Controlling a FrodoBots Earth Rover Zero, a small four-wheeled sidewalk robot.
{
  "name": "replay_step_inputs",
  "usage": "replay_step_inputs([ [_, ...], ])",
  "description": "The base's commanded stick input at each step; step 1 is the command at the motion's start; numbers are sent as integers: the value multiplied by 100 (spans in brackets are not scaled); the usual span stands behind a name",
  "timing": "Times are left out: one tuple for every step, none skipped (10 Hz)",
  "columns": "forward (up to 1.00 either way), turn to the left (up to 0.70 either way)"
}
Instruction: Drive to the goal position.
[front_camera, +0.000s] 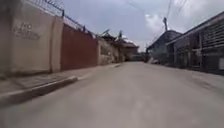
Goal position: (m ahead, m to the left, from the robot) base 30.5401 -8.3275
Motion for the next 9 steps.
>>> replay_step_inputs([
  [100,0],
  [100,0],
  [100,0],
  [100,-1],
  [100,-4],
  [100,-23],
  [100,-39],
  [100,-40],
  [100,-40],
])
